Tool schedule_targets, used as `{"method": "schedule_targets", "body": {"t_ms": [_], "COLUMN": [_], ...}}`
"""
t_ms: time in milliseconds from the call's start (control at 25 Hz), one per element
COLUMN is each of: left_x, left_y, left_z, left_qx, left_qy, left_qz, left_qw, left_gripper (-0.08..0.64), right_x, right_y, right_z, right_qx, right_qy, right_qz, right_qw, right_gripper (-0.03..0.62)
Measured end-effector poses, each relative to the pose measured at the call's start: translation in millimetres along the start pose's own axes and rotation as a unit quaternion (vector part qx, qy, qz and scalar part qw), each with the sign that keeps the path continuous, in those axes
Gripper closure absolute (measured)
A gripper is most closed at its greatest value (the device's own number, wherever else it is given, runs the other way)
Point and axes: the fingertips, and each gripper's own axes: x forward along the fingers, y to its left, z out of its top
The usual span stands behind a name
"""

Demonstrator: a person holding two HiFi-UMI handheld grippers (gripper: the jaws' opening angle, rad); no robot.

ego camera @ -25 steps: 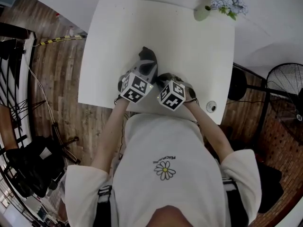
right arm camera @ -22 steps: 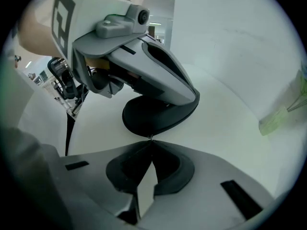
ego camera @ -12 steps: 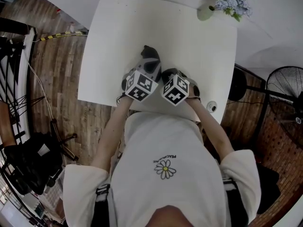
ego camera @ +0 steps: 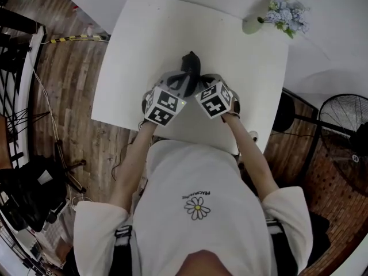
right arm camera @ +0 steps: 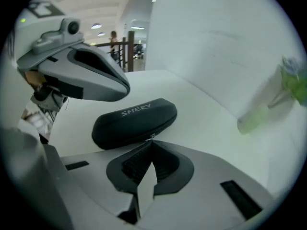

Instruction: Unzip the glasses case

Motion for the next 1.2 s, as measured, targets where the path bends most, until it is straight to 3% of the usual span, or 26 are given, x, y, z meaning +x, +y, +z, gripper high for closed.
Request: {"method": "schedule_targets", "body": {"t_ms": [80,200,280,440,760,920,1080,1200], "left_x": [-7.8,-8.2,-7.1,-6.9,-1.8,3.2,4.0,4.1], "left_y": [5.5,-6.2,-16.2,-19.5,-21.6,-22.6,-21.1,-22.7], "left_z": [-1.4,-21.6,-32.8,-37.6,-35.5,-33.4,-33.9,-34.9], "left_qx": [-0.009,0.017,0.030,0.036,0.048,0.048,0.041,0.041], "left_qy": [0.009,0.063,0.084,0.087,0.096,0.103,0.101,0.107], "left_qz": [0.021,0.018,0.015,0.024,0.023,0.020,0.018,0.021], "left_qw": [0.9997,0.9977,0.9959,0.9953,0.9940,0.9933,0.9939,0.9932], "left_gripper": [0.546,0.546,0.546,0.548,0.548,0.548,0.548,0.549], "right_x": [-6.9,-11.7,-11.0,-10.4,-17.2,-18.1,-18.6,-16.0], "right_y": [17.5,71.3,89.0,85.4,64.1,46.5,50.7,43.4], "right_z": [-8.2,-17.5,-20.1,-25.1,-34.3,-36.2,-36.0,-37.3], "right_qx": [0.031,-0.009,-0.009,0.011,-0.021,0.019,-0.056,-0.051], "right_qy": [0.006,0.013,0.011,0.010,0.043,0.052,0.052,0.056], "right_qz": [0.025,0.080,0.089,0.078,0.031,0.007,0.005,0.007], "right_qw": [0.999,0.997,0.996,0.997,0.998,0.998,0.997,0.997], "right_gripper": [0.586,0.586,0.586,0.586,0.586,0.585,0.586,0.586]}}
